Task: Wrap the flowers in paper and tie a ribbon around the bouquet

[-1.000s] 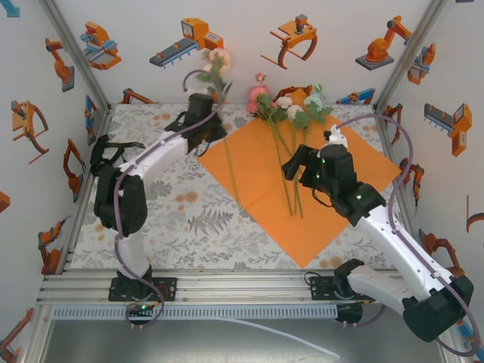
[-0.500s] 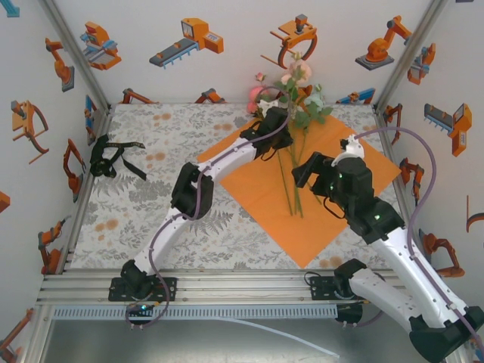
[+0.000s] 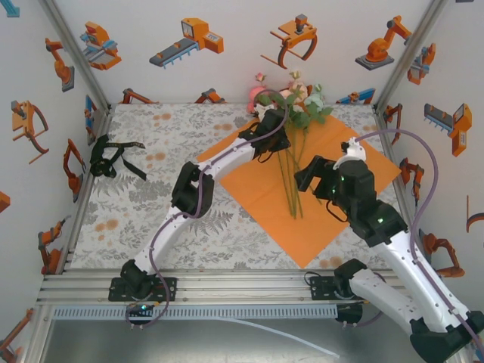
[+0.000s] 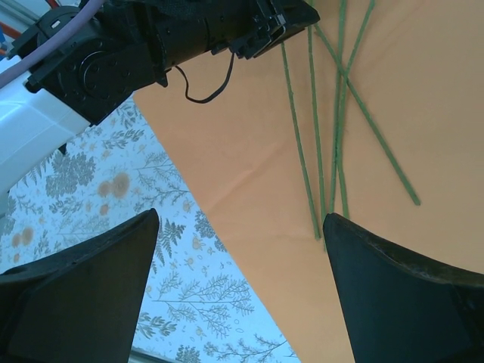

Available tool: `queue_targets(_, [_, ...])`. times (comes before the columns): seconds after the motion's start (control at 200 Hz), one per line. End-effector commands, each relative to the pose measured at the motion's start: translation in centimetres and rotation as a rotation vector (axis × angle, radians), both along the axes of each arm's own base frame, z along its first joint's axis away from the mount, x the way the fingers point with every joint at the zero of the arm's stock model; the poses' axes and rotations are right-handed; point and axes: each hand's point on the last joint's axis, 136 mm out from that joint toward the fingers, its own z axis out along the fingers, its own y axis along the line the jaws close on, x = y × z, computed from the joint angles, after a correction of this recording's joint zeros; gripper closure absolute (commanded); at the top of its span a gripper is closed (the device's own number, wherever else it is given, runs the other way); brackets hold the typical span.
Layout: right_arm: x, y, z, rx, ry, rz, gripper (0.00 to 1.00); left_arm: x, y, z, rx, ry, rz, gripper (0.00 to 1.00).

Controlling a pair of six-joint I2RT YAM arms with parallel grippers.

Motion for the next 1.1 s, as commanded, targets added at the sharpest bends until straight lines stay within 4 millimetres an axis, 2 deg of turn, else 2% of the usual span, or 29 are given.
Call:
queue_targets(0.0, [-0.1, -1.2, 1.5, -0.021, -0.037, -0.047, 0.19, -0.2, 0.3, 6.2, -0.027, -0.089, -0.019, 0.66])
queue_targets(0.125, [0.4, -2.8, 0.5, -0.083, 0.014, -0.132, 0.19, -1.1, 2.2, 10.9, -0.004, -0.172, -0.023, 0.64])
queue_targets(0.22, [2.2, -4.4, -1.4, -0.08, 0.126, -0.174, 0.19, -2.3, 5.1, 14.4, 0.03, -0.26, 0.005, 0.63])
queue_targets(0.28, [4.3, -6.2, -3.1, 0.008, 0.226, -0.198, 0.22, -3.0, 7.9, 15.3, 0.049, -0.296, 0.052, 0.64])
queue_targets(0.345, [6.6, -8.7, -4.6, 0.046, 0.285, -0.24, 0.27, -3.4, 11.4, 14.9, 0.058, -0.294, 0.11, 0.71])
queue_targets(0.375, [7.5, -9.8, -5.2, 0.051, 0.301, -0.262, 0.3, -3.4, 13.0, 14.2, 0.058, -0.28, 0.134, 0.76])
queue_targets(0.416, [8.8, -11.4, -6.3, 0.061, 0.319, -0.289, 0.4, -3.3, 15.1, 12.8, 0.066, -0.252, 0.166, 0.84])
queue_targets(0.481, [10.8, -14.1, -8.9, 0.124, 0.373, -0.334, 0.66, -3.1, 17.2, 10.1, 0.07, -0.187, 0.163, 1.0])
queue_targets(0.521, [12.0, -15.6, -10.4, 0.182, 0.394, -0.353, 0.84, -3.0, 18.0, 8.5, 0.064, -0.144, 0.139, 1.0])
queue_targets(0.561, [13.0, -16.8, -12.1, 0.243, 0.414, -0.375, 1.0, -3.1, 17.9, 7.0, 0.047, -0.104, 0.082, 1.0])
queue_targets(0.661, [14.5, -19.3, -15.9, 0.232, 0.486, -0.442, 1.0, -3.2, 17.7, 2.9, 0.048, 0.014, 0.002, 1.0])
queue_targets(0.806, [15.1, -20.6, -20.0, 0.212, 0.568, -0.502, 1.0, -3.0, 17.9, -2.0, 0.108, 0.106, 0.018, 1.0])
queue_targets(0.936, [14.8, -20.6, -22.4, 0.21, 0.628, -0.509, 1.0, -2.3, 18.8, -5.0, 0.127, 0.165, 0.073, 1.0])
queue_targets(1.096, [13.0, -20.4, -24.6, 0.201, 0.701, -0.533, 1.0, -2.5, 21.9, -8.7, 0.17, 0.267, 0.172, 1.0])
